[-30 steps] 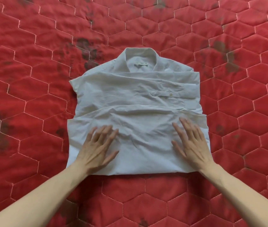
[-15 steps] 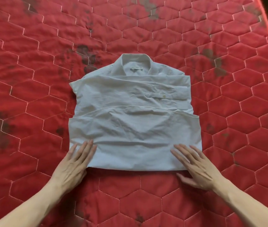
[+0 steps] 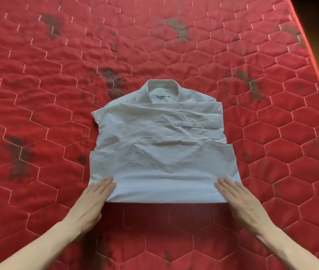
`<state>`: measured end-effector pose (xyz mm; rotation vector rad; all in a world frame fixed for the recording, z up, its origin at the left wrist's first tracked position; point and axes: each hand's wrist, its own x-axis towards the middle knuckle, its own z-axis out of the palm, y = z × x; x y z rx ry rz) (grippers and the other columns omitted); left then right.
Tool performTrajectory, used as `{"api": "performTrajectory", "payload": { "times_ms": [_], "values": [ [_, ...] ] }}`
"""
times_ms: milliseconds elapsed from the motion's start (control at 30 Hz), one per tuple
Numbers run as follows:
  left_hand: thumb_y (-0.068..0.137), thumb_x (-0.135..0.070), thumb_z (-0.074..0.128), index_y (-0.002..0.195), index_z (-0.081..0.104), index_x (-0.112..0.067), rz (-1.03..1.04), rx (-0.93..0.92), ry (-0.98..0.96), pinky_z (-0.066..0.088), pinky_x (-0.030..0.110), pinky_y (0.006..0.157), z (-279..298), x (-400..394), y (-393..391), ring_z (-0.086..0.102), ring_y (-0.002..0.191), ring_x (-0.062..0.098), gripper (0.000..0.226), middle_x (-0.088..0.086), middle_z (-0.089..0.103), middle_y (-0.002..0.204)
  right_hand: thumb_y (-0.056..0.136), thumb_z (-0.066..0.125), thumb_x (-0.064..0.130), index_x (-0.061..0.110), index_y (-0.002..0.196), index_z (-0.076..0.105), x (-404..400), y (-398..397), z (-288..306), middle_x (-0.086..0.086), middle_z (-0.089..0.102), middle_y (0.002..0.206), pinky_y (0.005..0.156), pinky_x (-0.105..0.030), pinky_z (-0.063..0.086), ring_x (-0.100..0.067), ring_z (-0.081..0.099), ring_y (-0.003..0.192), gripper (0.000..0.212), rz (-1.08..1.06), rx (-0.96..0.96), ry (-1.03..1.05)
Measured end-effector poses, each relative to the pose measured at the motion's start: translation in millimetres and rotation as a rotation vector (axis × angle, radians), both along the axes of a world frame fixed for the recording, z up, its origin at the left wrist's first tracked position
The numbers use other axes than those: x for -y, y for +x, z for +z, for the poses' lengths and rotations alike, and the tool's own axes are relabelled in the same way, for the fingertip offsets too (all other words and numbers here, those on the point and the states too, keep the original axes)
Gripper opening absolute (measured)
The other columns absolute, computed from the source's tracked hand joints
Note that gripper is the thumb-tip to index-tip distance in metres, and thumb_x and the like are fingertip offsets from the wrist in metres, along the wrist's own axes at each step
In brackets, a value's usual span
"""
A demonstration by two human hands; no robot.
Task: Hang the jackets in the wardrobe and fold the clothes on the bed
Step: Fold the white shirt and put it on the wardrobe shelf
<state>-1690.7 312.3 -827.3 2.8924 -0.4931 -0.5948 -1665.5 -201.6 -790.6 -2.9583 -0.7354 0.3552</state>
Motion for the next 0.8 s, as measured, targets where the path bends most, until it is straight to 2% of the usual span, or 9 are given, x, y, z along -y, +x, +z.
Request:
{"api": "performTrajectory", "payload": {
  "times_ms": [133,233,300,333,367,467,533,700,800],
  "values": [
    [0.048,0.009,0.049,0.146,0.055,-0.02,-0.015,-0.174,-0.118,0.035,0.02,0.111,26,-19,-10,0.052,0.138,0.014,0.103,0.002,0.052,0.157,0.089,0.039,0.009,0.016,0.136,0.066,8,-10,25,-0.002,0.067,0.139,0.12,-0.031,0.026,-0.019,0.066,0.126,0.054,0.047,-0.09,0.088],
    [0.083,-0.003,0.026,0.147,0.055,-0.039,0.021,-0.177,-0.157,0.027,0.01,0.117,-10,-52,-32,0.039,0.142,-0.01,0.078,-0.031,0.041,0.156,0.096,0.051,0.013,0.036,0.142,0.056,16,-17,44,0.021,0.066,0.132,0.108,-0.008,0.033,-0.007,0.07,0.113,0.051,-0.028,-0.178,0.205],
    [0.1,-0.059,0.002,0.135,0.061,-0.053,0.153,-0.165,-0.102,0.024,-0.001,0.106,-94,-111,-52,0.055,0.138,0.009,0.069,-0.044,0.05,0.139,0.092,0.07,0.004,0.047,0.142,0.054,22,-18,56,0.043,0.059,0.125,0.096,0.002,0.036,0.012,0.066,0.103,0.067,-0.11,-0.255,0.259],
    [0.089,-0.078,0.0,0.132,0.064,-0.053,0.176,-0.187,-0.203,0.014,-0.004,0.072,-105,-120,-49,0.06,0.134,0.02,0.081,-0.045,0.051,0.136,0.088,0.076,0.001,0.05,0.139,0.056,21,-15,63,0.049,0.058,0.119,0.089,0.002,0.04,0.02,0.062,0.096,0.074,-0.158,-0.298,0.295],
    [0.085,-0.076,-0.005,0.132,0.066,-0.048,0.167,-0.236,-0.253,0.042,0.021,0.085,-93,-115,-40,0.061,0.13,0.024,0.09,-0.04,0.052,0.138,0.086,0.077,-0.002,0.051,0.135,0.059,19,-11,70,0.046,0.063,0.11,0.081,-0.002,0.044,0.021,0.061,0.087,0.074,-0.209,-0.319,0.333],
    [0.093,-0.022,0.022,0.125,0.071,-0.031,0.228,-0.42,-0.292,0.041,0.017,0.086,57,-47,27,0.051,0.11,0.013,0.06,-0.001,0.052,0.123,0.093,0.071,-0.004,0.039,0.113,0.072,5,11,91,0.015,0.068,0.077,0.063,-0.02,0.045,-0.001,0.056,0.061,0.047,-0.357,-0.276,0.475],
    [0.094,-0.005,0.035,0.115,0.071,-0.029,0.292,-0.447,-0.285,0.037,0.016,0.076,92,-35,57,0.045,0.094,0.013,0.048,-0.001,0.047,0.103,0.097,0.069,0.003,0.032,0.1,0.076,-7,31,103,0.005,0.063,0.072,0.064,-0.026,0.042,-0.009,0.053,0.065,0.029,-0.462,-0.278,0.598],
    [0.102,-0.004,0.052,0.112,0.076,-0.034,0.527,-0.372,-0.521,0.042,0.007,0.077,122,-53,126,0.064,0.088,-0.008,0.039,-0.024,0.076,0.093,0.099,0.066,0.005,0.018,0.092,0.075,-29,90,105,0.011,0.063,0.068,0.058,-0.017,0.038,0.0,0.05,0.064,0.017,-0.668,-0.239,0.754],
    [0.1,-0.014,0.066,0.103,0.075,-0.02,0.68,-0.233,-0.618,0.046,0.023,0.068,118,-59,156,0.06,0.076,0.013,0.011,0.002,0.075,0.083,0.101,0.064,0.007,0.014,0.088,0.072,-40,129,97,0.007,0.056,0.069,0.053,-0.014,0.035,-0.001,0.045,0.061,0.016,-0.752,-0.2,0.797]
  ]
}}
